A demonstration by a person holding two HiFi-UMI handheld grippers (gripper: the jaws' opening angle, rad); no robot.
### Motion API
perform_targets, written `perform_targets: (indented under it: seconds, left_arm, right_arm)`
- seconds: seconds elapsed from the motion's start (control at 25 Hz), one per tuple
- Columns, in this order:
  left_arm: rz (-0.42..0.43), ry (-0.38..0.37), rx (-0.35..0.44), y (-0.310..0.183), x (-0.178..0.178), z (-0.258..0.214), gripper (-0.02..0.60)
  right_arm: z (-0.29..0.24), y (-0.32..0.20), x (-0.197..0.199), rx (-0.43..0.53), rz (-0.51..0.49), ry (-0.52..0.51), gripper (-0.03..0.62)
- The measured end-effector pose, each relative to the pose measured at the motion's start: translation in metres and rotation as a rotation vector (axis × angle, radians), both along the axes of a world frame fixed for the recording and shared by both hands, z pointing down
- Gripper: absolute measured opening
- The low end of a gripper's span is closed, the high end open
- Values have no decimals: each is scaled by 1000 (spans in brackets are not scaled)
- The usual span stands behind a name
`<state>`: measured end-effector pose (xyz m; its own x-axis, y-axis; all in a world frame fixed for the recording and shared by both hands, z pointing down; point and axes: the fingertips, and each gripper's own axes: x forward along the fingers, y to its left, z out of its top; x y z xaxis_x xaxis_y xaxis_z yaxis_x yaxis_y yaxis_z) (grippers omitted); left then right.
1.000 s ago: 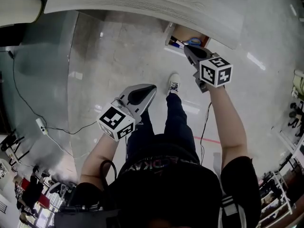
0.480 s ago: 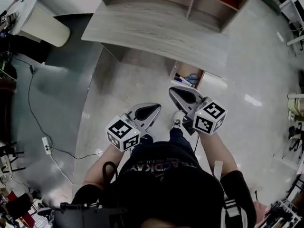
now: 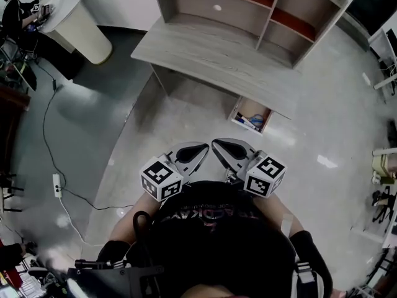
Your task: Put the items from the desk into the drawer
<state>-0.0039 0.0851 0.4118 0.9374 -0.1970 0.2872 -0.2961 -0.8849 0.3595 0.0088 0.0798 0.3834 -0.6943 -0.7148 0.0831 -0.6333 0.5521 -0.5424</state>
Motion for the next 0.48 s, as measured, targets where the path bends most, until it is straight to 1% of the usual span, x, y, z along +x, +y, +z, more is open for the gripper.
perform_targets:
  seconds: [0.16, 0.48]
  left_arm:
    - [-11, 1, 16, 1, -2, -2, 11]
    - [-22, 12, 10, -1, -4, -3, 11]
  right_arm:
    - [0, 0, -4, -1, -14, 1, 17]
    - [3, 3, -3, -17, -8, -10, 17]
